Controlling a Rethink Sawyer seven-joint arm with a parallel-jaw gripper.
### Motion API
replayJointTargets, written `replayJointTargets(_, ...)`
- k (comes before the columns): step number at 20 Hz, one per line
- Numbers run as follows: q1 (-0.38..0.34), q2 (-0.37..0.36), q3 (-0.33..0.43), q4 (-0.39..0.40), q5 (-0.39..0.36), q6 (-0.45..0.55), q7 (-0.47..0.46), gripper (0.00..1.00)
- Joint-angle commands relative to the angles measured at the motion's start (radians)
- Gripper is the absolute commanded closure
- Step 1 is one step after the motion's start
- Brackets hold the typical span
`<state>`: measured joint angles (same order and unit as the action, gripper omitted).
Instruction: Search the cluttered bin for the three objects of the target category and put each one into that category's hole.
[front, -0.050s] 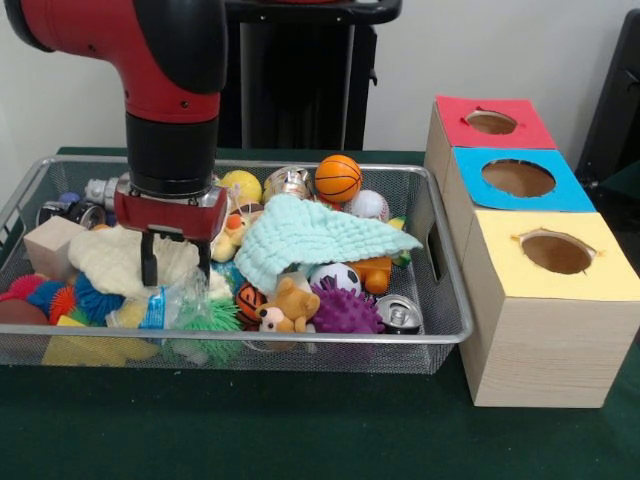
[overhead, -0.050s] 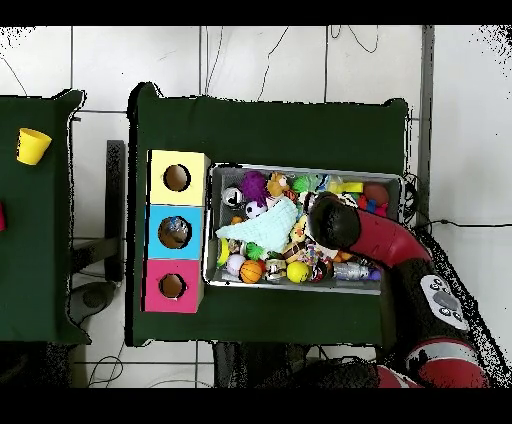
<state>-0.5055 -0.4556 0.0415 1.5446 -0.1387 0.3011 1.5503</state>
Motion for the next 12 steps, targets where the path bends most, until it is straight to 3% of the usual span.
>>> replayJointTargets(1,0.021,0.041,0.037,-0.084,0.024,0.185,0.074,0.0)
replayJointTargets(12,0.053,0.015,0.051,-0.155,0.056,0.414,0.089,0.0)
